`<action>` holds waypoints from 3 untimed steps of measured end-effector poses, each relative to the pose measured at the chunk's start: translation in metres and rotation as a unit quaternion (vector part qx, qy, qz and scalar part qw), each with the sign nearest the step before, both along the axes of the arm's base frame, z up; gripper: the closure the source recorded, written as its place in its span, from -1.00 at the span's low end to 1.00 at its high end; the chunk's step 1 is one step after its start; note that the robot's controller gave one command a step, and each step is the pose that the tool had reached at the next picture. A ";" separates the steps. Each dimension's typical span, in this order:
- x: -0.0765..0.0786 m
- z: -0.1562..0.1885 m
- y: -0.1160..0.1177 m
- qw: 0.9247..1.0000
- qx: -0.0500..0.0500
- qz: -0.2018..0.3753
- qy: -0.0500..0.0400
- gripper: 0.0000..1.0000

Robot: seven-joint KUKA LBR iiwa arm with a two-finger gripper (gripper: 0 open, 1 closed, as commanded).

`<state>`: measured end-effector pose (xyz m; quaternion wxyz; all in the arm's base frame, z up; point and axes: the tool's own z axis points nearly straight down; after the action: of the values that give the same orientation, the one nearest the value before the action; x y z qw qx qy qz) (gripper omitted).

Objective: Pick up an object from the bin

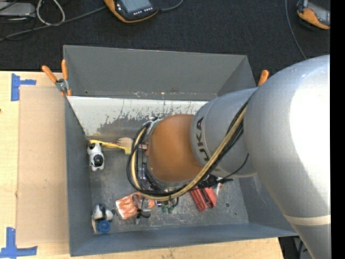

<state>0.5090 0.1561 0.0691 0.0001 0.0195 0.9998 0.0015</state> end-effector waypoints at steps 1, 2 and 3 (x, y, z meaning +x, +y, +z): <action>-0.001 0.000 0.000 1.000 0.001 -0.008 0.000 -1.00; 0.001 0.000 0.000 1.000 0.001 -0.001 0.000 1.00; 0.001 0.000 0.000 1.000 0.001 -0.001 0.000 1.00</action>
Offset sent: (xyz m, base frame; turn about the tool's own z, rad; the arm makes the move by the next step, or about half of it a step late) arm 0.0002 0.0001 0.0000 -0.0007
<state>0.5096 0.1562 0.0691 0.0005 0.0210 0.9998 0.0025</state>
